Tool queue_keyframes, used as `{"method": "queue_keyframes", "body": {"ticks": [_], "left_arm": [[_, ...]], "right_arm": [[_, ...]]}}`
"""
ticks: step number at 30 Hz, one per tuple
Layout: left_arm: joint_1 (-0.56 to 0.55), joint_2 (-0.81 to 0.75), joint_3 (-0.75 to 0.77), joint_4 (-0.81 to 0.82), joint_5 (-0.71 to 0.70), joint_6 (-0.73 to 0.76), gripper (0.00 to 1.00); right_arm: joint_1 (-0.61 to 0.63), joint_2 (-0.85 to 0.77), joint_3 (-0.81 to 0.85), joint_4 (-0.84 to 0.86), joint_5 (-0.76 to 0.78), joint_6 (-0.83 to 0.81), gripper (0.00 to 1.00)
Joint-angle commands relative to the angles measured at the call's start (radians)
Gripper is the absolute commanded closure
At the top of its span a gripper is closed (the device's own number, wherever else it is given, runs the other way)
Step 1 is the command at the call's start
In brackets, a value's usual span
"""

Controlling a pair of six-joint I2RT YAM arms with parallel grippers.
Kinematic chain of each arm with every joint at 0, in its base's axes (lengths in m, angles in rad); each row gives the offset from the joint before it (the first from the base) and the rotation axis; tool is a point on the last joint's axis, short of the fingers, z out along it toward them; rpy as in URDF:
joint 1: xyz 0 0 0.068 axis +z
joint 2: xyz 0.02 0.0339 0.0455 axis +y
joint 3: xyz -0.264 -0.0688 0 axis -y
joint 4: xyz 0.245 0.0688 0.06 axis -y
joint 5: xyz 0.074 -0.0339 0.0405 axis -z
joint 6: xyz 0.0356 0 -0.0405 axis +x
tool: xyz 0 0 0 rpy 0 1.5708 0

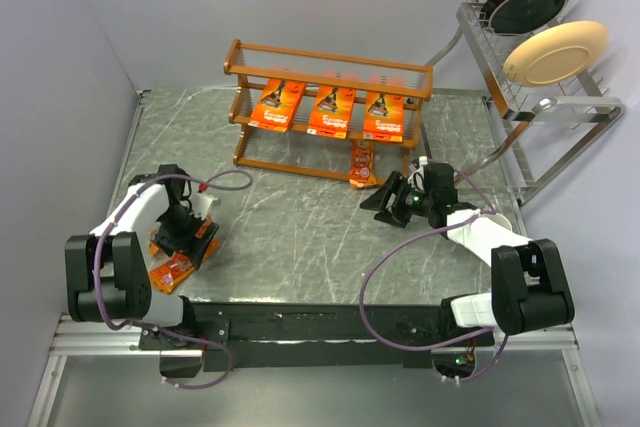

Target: Place and organize the shaving razors onto the shelf

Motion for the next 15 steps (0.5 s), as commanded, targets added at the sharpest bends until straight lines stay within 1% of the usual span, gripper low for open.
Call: {"method": "queue_keyframes", "body": {"ticks": [1,4,6,7,8,10,12,13,14,15], "left_arm": [[0.013,-0.003,-0.020,0.192,-0.135,-0.024,0.12],[0.017,0.022,-0.044,0.247,-0.132,0.013,0.14],[0.017,0.042,-0.064,0.268,-0.112,0.030,0.18],[0.019,0.049,-0.064,0.270,-0.075,0.048,0.21],[0.017,0.051,-0.061,0.268,-0.061,0.065,0.26],[0.017,0.049,-0.052,0.256,0.020,0.139,0.28],[0.016,0.059,-0.060,0.264,0.046,0.183,0.30],[0.014,0.094,-0.051,0.253,0.058,0.208,0.32],[0.011,0.120,-0.041,0.238,0.077,0.215,0.42],[0.010,0.150,-0.009,0.221,0.090,0.226,0.47]], "right_arm": [[0.008,0.013,0.050,0.031,-0.004,0.001,0.27],[0.009,0.015,0.053,0.035,-0.004,-0.001,0.27],[0.012,0.012,0.043,0.040,-0.003,0.001,0.27],[0.020,0.006,0.038,0.040,-0.003,-0.005,0.27],[0.024,0.003,0.031,0.040,-0.004,-0.011,0.27],[0.041,-0.008,0.023,0.041,0.000,-0.027,0.27],[0.047,-0.011,0.009,0.046,0.006,-0.022,0.27],[0.050,-0.011,0.010,0.042,0.006,-0.024,0.27],[0.057,-0.010,0.020,0.037,0.006,-0.030,0.27],[0.058,-0.008,0.026,0.019,0.009,-0.038,0.27]]}}
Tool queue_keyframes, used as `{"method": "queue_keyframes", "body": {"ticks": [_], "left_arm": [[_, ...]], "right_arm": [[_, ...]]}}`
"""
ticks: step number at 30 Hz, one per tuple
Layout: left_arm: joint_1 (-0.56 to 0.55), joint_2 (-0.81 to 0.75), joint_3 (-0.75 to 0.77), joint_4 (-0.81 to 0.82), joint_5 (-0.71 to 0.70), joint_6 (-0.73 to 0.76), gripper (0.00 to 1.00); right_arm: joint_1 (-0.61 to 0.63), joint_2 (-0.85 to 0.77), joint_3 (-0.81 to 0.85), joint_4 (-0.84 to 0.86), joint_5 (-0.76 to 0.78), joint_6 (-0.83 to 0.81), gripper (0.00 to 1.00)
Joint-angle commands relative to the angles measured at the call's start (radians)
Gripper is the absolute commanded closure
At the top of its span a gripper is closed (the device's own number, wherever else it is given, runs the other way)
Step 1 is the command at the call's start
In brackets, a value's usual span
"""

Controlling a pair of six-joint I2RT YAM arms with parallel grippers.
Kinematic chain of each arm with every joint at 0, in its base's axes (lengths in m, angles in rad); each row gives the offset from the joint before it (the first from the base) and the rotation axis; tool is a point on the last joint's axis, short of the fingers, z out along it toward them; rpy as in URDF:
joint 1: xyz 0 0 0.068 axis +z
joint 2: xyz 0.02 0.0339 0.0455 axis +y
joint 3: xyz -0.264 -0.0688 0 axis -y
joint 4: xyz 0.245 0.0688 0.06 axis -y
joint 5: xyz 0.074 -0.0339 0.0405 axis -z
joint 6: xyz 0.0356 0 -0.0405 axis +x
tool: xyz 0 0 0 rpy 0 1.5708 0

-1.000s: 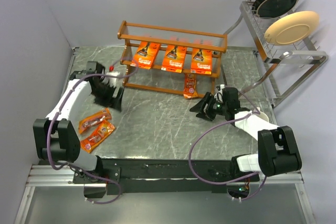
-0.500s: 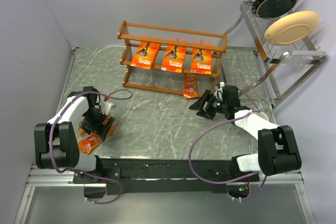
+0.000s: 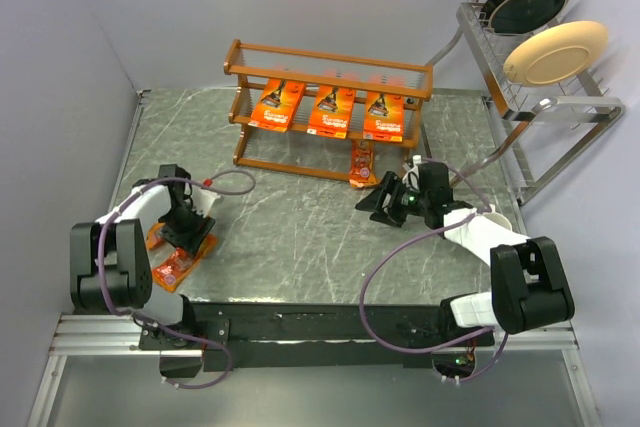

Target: Place and organize the shaving razors onto the shelf

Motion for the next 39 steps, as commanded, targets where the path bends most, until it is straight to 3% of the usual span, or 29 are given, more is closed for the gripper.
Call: {"method": "queue_keyframes", "body": {"ticks": [1,5,6,8,9,14,17,18,20,21,22,24,28,34,39], "left_arm": [[-0.006,0.145,0.065,-0.067,0.123,0.119,0.52],[-0.008,0.219,0.188,-0.169,0.291,0.188,0.66],[-0.011,0.225,0.214,-0.197,0.415,0.203,0.69],[-0.034,0.234,0.284,-0.240,0.526,0.189,0.74],[-0.045,0.234,0.303,-0.245,0.636,0.167,0.75],[-0.163,0.198,0.342,-0.187,0.787,0.027,0.76],[-0.166,0.185,0.307,-0.077,0.943,-0.189,0.77],[-0.164,0.176,0.280,0.056,0.980,-0.363,0.77],[-0.166,0.142,0.175,0.226,1.071,-0.557,0.77],[-0.167,0.130,0.133,0.325,1.081,-0.789,0.77],[-0.172,0.112,0.095,0.522,1.082,-0.893,0.77],[-0.180,0.101,0.001,0.681,1.065,-1.135,0.78],[-0.187,0.106,-0.094,0.917,0.950,-1.412,0.75],[-0.223,0.079,-0.142,0.910,0.824,-1.478,0.72],[-0.232,0.070,-0.102,0.789,0.715,-1.403,0.71]], "right_arm": [[0.019,-0.011,0.024,-0.002,0.015,-0.046,0.27],[0.030,0.002,0.044,-0.015,0.017,-0.061,0.27],[0.035,0.002,0.042,-0.015,0.020,-0.063,0.28],[0.039,-0.005,0.039,-0.018,0.026,-0.069,0.28],[0.045,-0.009,0.039,-0.027,0.026,-0.073,0.28],[0.065,-0.029,0.025,-0.010,0.014,-0.089,0.28],[0.091,-0.022,0.010,0.068,-0.020,-0.066,0.27],[0.108,-0.015,0.008,0.126,-0.052,-0.061,0.27],[0.169,-0.003,0.013,0.169,-0.069,-0.063,0.26],[0.192,0.014,0.016,0.206,-0.078,-0.066,0.25],[0.211,0.024,0.019,0.224,-0.080,-0.049,0.25],[0.260,0.073,0.019,0.310,-0.089,0.027,0.25],[0.344,0.138,0.051,0.364,-0.040,0.092,0.24],[0.484,0.199,0.102,0.392,-0.054,0.106,0.24],[0.522,0.261,0.148,0.424,-0.074,0.128,0.24]]}}
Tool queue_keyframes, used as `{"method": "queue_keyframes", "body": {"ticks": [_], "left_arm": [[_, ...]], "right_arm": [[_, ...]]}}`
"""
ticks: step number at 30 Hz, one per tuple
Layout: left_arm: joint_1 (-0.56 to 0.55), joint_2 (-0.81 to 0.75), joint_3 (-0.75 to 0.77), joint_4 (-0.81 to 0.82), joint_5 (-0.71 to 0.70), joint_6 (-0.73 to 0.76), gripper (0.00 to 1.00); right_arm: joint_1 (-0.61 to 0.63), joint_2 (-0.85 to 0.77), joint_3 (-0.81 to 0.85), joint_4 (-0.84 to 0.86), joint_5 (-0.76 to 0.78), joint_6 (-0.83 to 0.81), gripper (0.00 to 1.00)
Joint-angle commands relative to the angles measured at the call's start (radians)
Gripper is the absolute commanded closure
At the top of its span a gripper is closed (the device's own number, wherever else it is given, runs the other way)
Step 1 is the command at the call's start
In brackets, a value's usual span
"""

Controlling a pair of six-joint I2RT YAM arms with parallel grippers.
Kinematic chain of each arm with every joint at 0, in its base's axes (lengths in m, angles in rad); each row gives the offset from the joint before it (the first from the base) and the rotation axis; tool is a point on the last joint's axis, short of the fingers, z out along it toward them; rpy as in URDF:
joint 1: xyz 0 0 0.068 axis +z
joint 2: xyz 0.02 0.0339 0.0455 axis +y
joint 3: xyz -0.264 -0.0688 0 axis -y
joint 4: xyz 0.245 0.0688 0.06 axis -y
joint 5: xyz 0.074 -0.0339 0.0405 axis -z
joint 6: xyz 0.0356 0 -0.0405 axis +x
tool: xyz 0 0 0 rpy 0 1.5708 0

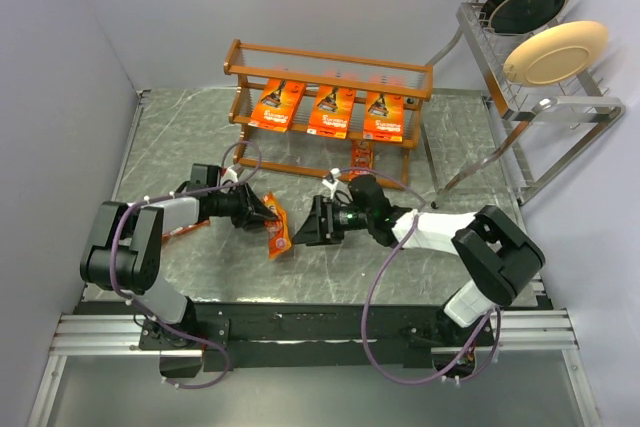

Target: Place and organize the shaving razors onto the shelf

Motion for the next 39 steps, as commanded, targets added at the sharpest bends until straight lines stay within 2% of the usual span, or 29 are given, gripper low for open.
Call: {"method": "queue_keyframes", "body": {"ticks": [1,5,10,15,17,19,21,22,25,26,29,32,35,37,38,39], "left_arm": [[-0.006,-0.042,0.040,-0.019,-0.094,-0.013,0.71],[-0.020,-0.064,0.044,-0.059,-0.154,0.009,0.69],[-0.020,-0.085,0.046,-0.059,-0.142,-0.007,0.68],[-0.022,-0.085,0.049,-0.056,-0.122,-0.019,0.67],[-0.023,-0.084,0.046,-0.048,-0.116,-0.021,0.65],[-0.026,-0.084,0.046,-0.053,-0.116,-0.016,0.63],[-0.026,-0.085,0.046,-0.059,-0.114,-0.011,0.61],[-0.028,-0.084,0.044,-0.062,-0.116,-0.013,0.54],[-0.031,-0.081,0.061,-0.099,-0.139,0.002,0.35],[-0.031,-0.081,0.067,-0.108,-0.146,0.015,0.31],[-0.028,-0.095,0.098,-0.189,-0.206,0.060,0.21],[0.006,-0.142,0.107,-0.269,-0.249,0.085,0.19],[0.052,-0.219,0.031,-0.265,-0.223,0.034,0.18],[0.055,-0.268,-0.084,-0.199,-0.165,-0.026,0.20],[0.049,-0.282,-0.138,-0.051,-0.078,-0.119,0.21],[0.029,-0.295,-0.205,0.003,-0.070,-0.154,0.22]], "right_arm": [[0.031,0.049,0.091,0.059,-0.002,0.017,0.24],[0.065,0.106,0.125,0.040,-0.011,0.025,0.27],[0.099,0.155,0.191,-0.061,0.016,-0.008,0.27],[0.107,0.180,0.203,-0.104,0.041,0.003,0.36],[0.104,0.191,0.199,-0.078,0.052,0.017,0.45],[0.102,0.201,0.202,-0.068,0.071,0.040,0.50],[0.099,0.223,0.205,-0.028,0.067,0.075,0.57],[0.099,0.233,0.205,0.000,0.058,0.087,0.64],[0.101,0.281,0.194,0.115,0.026,0.161,0.74],[0.098,0.296,0.177,0.220,0.018,0.222,0.78],[0.078,0.303,0.110,0.375,0.033,0.316,0.91],[0.029,0.307,0.077,0.448,0.039,0.360,0.99],[-0.014,0.300,0.030,0.506,0.068,0.419,1.00],[-0.024,0.293,0.008,0.511,0.084,0.422,1.00],[-0.028,0.295,0.002,0.514,0.088,0.436,1.00],[-0.027,0.296,-0.010,0.515,0.095,0.443,1.00]]}}
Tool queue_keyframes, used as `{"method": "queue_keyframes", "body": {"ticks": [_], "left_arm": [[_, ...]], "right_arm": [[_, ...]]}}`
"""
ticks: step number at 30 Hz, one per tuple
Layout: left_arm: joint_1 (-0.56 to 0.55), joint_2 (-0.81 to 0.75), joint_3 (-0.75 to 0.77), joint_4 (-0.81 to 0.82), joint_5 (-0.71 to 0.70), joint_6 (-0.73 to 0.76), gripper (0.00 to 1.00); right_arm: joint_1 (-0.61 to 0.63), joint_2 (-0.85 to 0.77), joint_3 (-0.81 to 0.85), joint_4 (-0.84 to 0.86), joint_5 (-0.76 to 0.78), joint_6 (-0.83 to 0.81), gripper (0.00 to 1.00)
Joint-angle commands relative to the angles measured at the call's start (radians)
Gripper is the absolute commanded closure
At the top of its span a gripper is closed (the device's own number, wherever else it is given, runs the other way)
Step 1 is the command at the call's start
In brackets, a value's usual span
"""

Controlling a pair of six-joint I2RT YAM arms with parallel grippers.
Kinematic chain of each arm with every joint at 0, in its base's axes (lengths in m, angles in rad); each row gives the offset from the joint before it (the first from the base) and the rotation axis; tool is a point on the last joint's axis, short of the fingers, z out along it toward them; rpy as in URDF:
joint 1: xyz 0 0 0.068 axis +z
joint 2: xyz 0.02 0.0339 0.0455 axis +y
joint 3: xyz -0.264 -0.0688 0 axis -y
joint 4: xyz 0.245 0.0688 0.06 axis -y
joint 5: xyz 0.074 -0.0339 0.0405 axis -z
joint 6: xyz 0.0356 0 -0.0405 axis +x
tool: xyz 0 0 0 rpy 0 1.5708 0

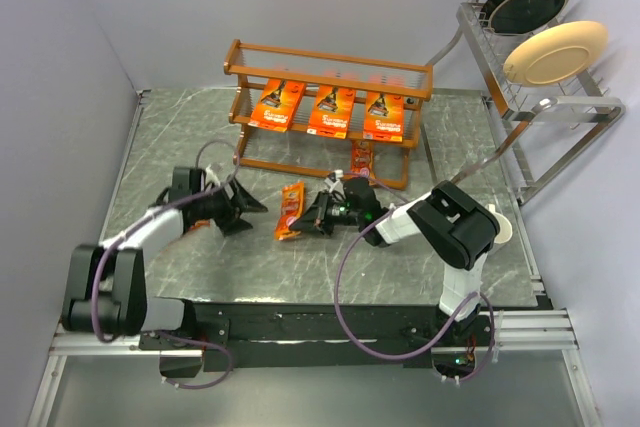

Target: Place and organize the shaving razors onto the shelf

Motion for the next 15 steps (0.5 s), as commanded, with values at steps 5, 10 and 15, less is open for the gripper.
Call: {"method": "queue_keyframes", "body": {"ticks": [5,10,15], "left_arm": [[-0.047,0.054,-0.254,0.536,0.186,-0.328,0.24],[-0.061,0.210,-0.224,0.784,0.218,-0.469,0.31],[-0.096,0.292,-0.198,0.892,0.232,-0.537,0.40]], "right_arm": [[-0.008,0.014,-0.046,0.128,0.046,0.101,1.00],[-0.005,0.019,-0.032,0.121,0.042,0.113,1.00],[-0.008,0.018,-0.032,0.072,0.049,0.104,1.00]]}}
